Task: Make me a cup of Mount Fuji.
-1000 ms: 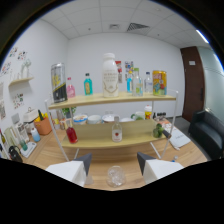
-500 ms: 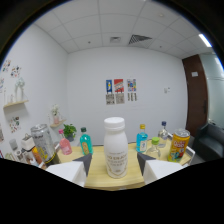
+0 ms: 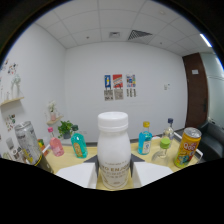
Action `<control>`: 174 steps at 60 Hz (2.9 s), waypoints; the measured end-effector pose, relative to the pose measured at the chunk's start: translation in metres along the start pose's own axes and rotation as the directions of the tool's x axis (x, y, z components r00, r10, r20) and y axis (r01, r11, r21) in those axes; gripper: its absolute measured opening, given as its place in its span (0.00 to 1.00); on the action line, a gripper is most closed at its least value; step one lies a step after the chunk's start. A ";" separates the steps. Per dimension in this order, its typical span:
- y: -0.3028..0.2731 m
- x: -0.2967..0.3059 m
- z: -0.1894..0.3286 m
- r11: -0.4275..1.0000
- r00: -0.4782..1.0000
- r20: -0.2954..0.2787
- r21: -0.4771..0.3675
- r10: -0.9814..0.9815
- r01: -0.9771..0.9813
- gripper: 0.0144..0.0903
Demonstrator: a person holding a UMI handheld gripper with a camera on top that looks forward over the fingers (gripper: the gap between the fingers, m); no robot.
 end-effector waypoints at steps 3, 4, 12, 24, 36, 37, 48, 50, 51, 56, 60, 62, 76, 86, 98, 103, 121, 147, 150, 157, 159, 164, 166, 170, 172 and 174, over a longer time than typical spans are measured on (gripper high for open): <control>-0.003 0.001 -0.006 1.000 1.000 0.005 0.004 -0.006 0.006 0.45; -0.006 0.002 -0.008 1.000 1.000 0.006 0.011 -0.006 0.006 0.46; -0.035 0.006 -0.042 0.995 1.000 0.018 0.101 -0.019 0.017 0.44; -0.007 0.033 -0.092 0.992 0.999 0.042 0.125 -0.010 0.005 0.44; 0.128 0.088 -0.098 1.000 1.000 -0.008 -0.027 -0.004 0.004 0.44; 0.139 0.093 -0.097 0.999 1.000 -0.016 -0.038 0.001 -0.002 0.44; 0.254 0.123 -0.083 0.985 0.997 -0.055 -0.164 0.048 -0.057 0.44; 0.270 0.127 -0.080 0.981 0.997 -0.064 -0.187 0.037 -0.049 0.44; 0.277 0.130 -0.079 0.979 0.997 -0.070 -0.198 0.031 -0.045 0.44; 0.297 0.135 -0.073 0.973 0.997 -0.073 -0.230 -0.020 0.002 0.44; 0.307 0.139 -0.069 0.959 0.986 -0.067 -0.251 -0.155 0.134 0.44; 0.308 0.140 -0.066 0.941 0.968 -0.056 -0.253 -0.245 0.224 0.44; 0.290 0.143 -0.054 0.614 0.630 0.010 -0.215 -0.776 0.760 0.44; 0.272 0.138 -0.049 0.267 0.273 0.020 -0.155 -0.962 0.951 0.44; 0.249 0.130 -0.043 -0.182 -0.189 -0.047 -0.120 -0.981 0.976 0.44; 0.248 0.124 -0.042 -0.300 -0.307 -0.052 -0.109 -0.950 0.948 0.44; 0.263 0.109 -0.041 -0.390 -0.393 -0.031 -0.069 -0.919 0.918 0.44; 0.177 0.087 -0.079 0.663 0.678 -0.033 0.175 -0.735 0.728 0.45; 0.176 0.093 -0.078 0.771 0.784 -0.013 0.166 -0.621 0.614 0.45; 0.202 0.115 -0.068 0.943 0.945 0.033 0.091 -0.325 0.321 0.45; 0.215 0.122 -0.062 0.966 0.966 0.041 0.062 -0.254 0.251 0.45; 0.249 0.133 -0.052 0.992 0.990 0.051 -0.013 -0.128 0.129 0.44; 0.261 0.136 -0.048 0.995 0.994 0.052 -0.034 -0.093 0.095 0.45; 0.285 0.141 -0.042 0.995 0.997 0.060 -0.082 -0.049 0.053 0.44; 0.296 0.145 -0.039 0.994 0.998 0.057 -0.101 -0.028 0.034 0.45; 0.307 0.144 -0.035 0.993 0.998 0.065 -0.120 -0.010 0.017 0.45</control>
